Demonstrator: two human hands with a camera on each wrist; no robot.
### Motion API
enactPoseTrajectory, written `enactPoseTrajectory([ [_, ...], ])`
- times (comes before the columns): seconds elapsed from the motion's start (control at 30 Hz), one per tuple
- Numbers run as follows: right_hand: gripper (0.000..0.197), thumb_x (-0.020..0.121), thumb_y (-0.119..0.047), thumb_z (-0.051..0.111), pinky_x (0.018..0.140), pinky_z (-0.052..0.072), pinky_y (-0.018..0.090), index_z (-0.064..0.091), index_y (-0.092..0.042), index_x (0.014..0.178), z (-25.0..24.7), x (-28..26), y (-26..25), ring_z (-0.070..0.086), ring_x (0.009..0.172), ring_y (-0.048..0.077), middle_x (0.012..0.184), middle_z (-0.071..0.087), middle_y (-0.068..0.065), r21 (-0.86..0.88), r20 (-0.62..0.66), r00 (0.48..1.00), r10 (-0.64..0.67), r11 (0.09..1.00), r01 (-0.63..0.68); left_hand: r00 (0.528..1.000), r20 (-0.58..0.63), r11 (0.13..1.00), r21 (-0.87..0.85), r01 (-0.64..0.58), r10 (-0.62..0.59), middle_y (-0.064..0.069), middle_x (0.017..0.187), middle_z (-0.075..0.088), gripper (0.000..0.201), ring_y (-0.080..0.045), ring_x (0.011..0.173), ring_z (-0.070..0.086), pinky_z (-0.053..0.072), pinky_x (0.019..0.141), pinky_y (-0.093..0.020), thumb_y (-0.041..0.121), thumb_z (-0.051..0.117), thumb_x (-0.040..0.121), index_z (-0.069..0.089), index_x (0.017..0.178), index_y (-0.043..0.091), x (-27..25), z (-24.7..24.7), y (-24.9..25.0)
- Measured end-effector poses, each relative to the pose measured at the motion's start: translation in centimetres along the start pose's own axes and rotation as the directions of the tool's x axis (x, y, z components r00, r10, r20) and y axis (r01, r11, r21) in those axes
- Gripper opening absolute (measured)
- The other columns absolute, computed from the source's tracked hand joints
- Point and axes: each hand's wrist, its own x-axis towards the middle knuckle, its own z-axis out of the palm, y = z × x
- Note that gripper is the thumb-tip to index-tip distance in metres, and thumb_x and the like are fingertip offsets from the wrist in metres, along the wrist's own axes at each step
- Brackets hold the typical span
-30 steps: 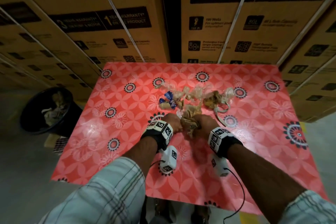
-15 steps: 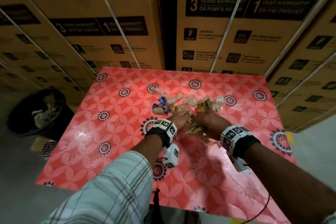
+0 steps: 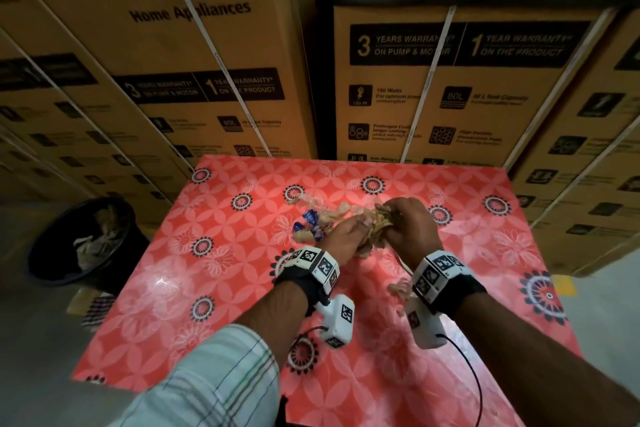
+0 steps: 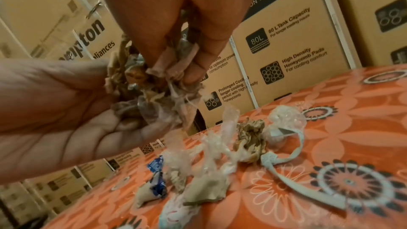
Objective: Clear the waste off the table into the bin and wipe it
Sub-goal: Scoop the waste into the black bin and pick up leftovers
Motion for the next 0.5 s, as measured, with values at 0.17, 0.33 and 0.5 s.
enactPoseTrajectory([
  [0.17, 0.046, 0.073, 0.001, 0.061, 0.077, 0.052, 0.034, 0.063, -0.010, 0.118, 0.5, -0.3, -0.7, 0.063, 0.089, 0.023, 0.102, 0.067, 0.006, 0.242, 0.047, 0.996, 0.076, 0.967, -0.085, 0.997, -0.060, 0.997, -0.042, -0.059, 0.057, -0.005, 0.102, 0.069, 0.024, -0.026, 0.086, 0.067, 0.054, 0.085, -0.046, 0.033, 0.045, 0.102, 0.056, 0.122, 0.026, -0.2, 0.2, 1.5],
  [0.33, 0.047, 0.088, 0.006, 0.048, 0.095, 0.048, 0.034, 0.051, -0.008, 0.133, 0.7, -0.3, -0.3, 0.057, 0.114, 0.018, 0.122, 0.060, 0.002, 0.405, 0.176, 0.979, 0.103, 0.899, -0.167, 0.995, -0.054, 0.996, -0.022, -0.081, 0.080, -0.002, 0.117, 0.064, 0.036, -0.012, 0.093, 0.065, 0.057, 0.078, -0.021, 0.033, 0.044, 0.102, 0.050, 0.135, 0.018, 0.0, -0.7, 1.5],
  [0.5, 0.034, 0.086, 0.009, 0.055, 0.066, 0.056, 0.028, 0.070, -0.013, 0.107, -0.6, -0.1, -0.7, 0.070, 0.080, 0.016, 0.095, 0.073, 0.006, 0.615, 0.146, 0.975, 0.167, 0.757, -0.222, 0.991, -0.017, 0.991, -0.017, -0.131, 0.131, -0.006, 0.125, 0.064, 0.040, -0.016, 0.102, 0.065, 0.055, 0.069, -0.014, 0.033, 0.050, 0.100, 0.052, 0.136, 0.016, -0.4, -0.4, 1.9],
])
